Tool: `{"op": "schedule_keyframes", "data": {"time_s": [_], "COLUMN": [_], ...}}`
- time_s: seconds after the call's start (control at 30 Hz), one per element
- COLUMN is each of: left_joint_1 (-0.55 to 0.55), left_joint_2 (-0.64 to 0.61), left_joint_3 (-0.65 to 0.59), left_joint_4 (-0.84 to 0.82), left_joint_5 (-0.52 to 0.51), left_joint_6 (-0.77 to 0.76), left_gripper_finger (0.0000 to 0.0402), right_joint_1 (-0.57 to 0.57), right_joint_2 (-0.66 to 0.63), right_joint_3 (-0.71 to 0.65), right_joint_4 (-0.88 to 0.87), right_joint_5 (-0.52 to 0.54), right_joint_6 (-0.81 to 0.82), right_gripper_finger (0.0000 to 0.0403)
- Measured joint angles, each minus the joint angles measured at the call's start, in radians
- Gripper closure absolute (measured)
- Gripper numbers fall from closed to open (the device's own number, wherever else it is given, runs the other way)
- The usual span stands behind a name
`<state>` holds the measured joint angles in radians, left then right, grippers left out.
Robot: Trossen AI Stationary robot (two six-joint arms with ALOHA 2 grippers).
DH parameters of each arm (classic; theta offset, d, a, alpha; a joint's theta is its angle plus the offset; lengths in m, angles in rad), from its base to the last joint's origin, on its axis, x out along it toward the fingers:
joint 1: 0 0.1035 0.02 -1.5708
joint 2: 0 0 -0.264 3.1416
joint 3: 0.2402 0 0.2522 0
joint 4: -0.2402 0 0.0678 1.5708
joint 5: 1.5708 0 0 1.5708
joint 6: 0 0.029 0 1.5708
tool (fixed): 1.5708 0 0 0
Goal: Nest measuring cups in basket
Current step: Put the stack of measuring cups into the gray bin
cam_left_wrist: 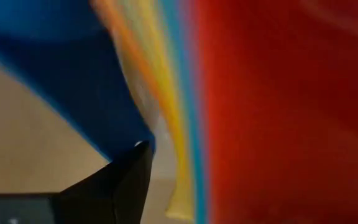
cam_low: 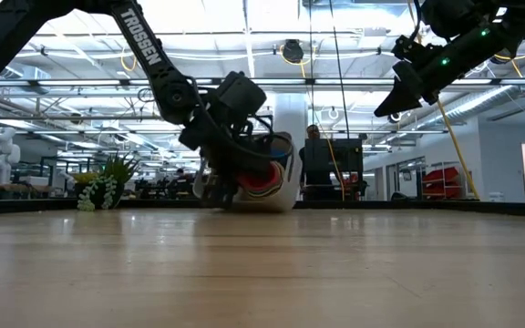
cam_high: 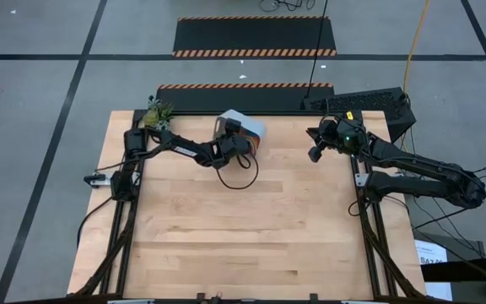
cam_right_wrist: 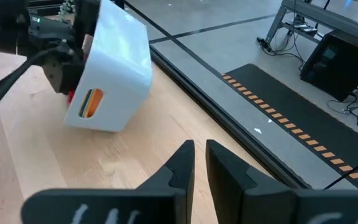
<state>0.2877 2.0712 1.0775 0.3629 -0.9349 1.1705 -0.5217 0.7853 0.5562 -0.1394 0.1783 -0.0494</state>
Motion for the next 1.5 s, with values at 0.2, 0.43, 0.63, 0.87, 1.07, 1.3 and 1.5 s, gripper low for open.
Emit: {"op": "schedule_keyframes", "data": {"time_s": [0.2, 0.43, 0.63, 0.87, 1.07, 1.3, 1.5], "left_joint_1": [0.001, 0.011, 0.027, 0.039, 0.039, 0.105, 0.186], "left_joint_2": [-0.006, -0.028, -0.059, -0.06, -0.118, -0.224, -0.228], "left_joint_3": [0.012, 0.06, 0.131, 0.209, 0.276, 0.294, 0.292], "left_joint_4": [-0.035, -0.087, -0.334, -0.525, -0.641, -0.626, -0.562], "left_joint_5": [-0.026, -0.03, 0.046, 0.128, 0.204, 0.592, 0.672], "left_joint_6": [0.005, -0.031, -0.18, -0.301, -0.331, -0.411, -0.486], "left_gripper_finger": [0.0141, 0.0107, 0.0095, 0.0096, 0.0104, 0.0145, 0.0194], "right_joint_1": [0.0, 0.0, 0.0, 0.0, 0.0, 0.0, 0.0], "right_joint_2": [0.0, 0.0, 0.0, 0.0, 0.0, 0.0, 0.0], "right_joint_3": [0.0, 0.0, 0.0, 0.0, 0.0, 0.0, 0.0], "right_joint_4": [0.0, -0.001, -0.003, -0.008, -0.008, -0.011, -0.011], "right_joint_5": [0.0, 0.0, 0.0, 0.0, 0.0, 0.0, -0.002], "right_joint_6": [0.0, 0.0, -0.005, -0.008, -0.011, -0.015, -0.009], "right_gripper_finger": [0.0369, 0.0369, 0.0369, 0.0369, 0.0369, 0.0369, 0.0369]}}
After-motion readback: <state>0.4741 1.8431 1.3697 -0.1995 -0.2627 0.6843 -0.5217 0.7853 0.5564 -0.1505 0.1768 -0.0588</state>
